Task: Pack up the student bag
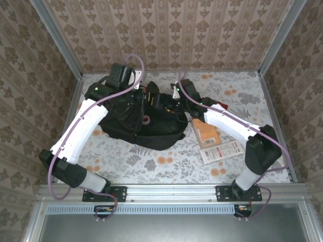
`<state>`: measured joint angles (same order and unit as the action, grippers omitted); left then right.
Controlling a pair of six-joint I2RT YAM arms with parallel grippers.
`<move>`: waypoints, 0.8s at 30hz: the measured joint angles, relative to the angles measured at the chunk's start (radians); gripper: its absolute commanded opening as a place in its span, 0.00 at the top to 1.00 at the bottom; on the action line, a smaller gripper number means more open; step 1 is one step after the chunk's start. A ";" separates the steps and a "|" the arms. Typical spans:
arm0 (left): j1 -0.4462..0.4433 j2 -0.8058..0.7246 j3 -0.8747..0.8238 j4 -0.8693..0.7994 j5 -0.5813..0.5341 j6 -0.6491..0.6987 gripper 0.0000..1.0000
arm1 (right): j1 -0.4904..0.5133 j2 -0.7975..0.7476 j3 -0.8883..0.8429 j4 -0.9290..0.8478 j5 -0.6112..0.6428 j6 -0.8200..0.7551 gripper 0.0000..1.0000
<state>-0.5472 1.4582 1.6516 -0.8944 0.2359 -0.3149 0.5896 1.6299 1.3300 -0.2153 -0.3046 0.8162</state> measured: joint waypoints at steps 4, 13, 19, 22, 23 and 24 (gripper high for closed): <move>0.000 -0.010 -0.027 0.024 0.000 0.000 1.00 | -0.093 -0.080 -0.061 -0.054 0.021 -0.080 0.10; 0.000 -0.013 -0.055 0.058 0.009 -0.004 1.00 | -0.408 -0.015 -0.040 -0.145 0.087 -0.177 0.07; 0.000 -0.014 -0.061 0.065 0.029 -0.007 1.00 | -0.584 0.326 0.219 -0.203 0.084 -0.231 0.07; 0.000 -0.014 -0.061 0.065 0.035 -0.007 1.00 | -0.626 0.475 0.348 -0.241 0.070 -0.266 0.06; 0.000 -0.014 -0.061 0.065 0.037 -0.007 1.00 | -0.634 0.498 0.363 -0.248 0.061 -0.272 0.06; 0.000 -0.014 -0.061 0.064 0.041 -0.007 1.00 | -0.642 0.523 0.383 -0.268 0.048 -0.281 0.05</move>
<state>-0.5472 1.4441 1.5906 -0.8299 0.2768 -0.3218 -0.0528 2.1525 1.7126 -0.4835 -0.2562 0.5350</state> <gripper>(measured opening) 0.049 0.934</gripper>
